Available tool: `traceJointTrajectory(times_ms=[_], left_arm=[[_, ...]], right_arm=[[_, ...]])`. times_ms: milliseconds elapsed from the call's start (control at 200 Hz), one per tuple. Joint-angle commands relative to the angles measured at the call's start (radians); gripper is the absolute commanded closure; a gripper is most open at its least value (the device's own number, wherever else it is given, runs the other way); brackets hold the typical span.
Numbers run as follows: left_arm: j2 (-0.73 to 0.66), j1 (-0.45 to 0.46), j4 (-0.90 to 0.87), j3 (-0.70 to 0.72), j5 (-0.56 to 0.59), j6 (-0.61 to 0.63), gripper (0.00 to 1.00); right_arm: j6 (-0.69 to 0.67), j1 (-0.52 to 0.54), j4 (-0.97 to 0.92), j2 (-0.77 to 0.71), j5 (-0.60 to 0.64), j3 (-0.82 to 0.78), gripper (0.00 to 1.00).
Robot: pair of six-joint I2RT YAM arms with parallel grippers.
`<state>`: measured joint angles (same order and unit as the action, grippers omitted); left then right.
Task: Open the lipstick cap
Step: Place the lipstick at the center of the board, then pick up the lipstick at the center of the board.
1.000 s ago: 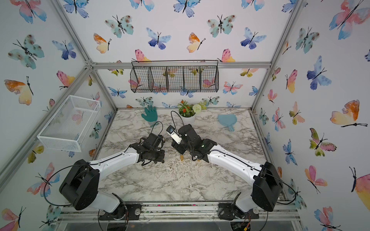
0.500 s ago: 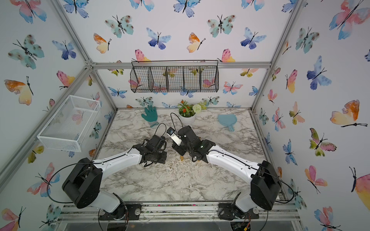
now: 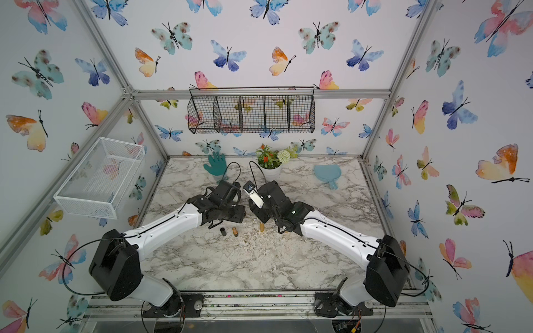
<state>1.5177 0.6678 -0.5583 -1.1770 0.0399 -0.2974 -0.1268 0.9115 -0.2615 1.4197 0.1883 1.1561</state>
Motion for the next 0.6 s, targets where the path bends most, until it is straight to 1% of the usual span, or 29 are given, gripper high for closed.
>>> traceJointTrajectory(times_ms=[0, 75, 315, 445, 596], left_arm=[[0.058, 0.008, -0.108, -0.102, -0.095, 0.046, 0.38], [0.102, 0.021, -0.109, -0.137, -0.128, 0.047, 0.38], [0.245, 0.088, -0.108, -0.236, -0.120, 0.051, 0.41], [0.307, 0.121, -0.116, -0.269, -0.110, 0.063, 0.42], [0.363, 0.139, -0.119, -0.282, -0.118, 0.064, 0.45]], right_arm=[[0.045, 0.006, 0.004, -0.090, 0.060, -0.022, 0.46], [0.064, 0.006, -0.003, -0.140, 0.095, -0.033, 0.46], [0.123, 0.004, 0.033, -0.335, 0.268, -0.158, 0.47], [0.133, 0.004, 0.033, -0.386, 0.292, -0.189, 0.47], [0.131, 0.005, 0.025, -0.383, 0.291, -0.209, 0.47]])
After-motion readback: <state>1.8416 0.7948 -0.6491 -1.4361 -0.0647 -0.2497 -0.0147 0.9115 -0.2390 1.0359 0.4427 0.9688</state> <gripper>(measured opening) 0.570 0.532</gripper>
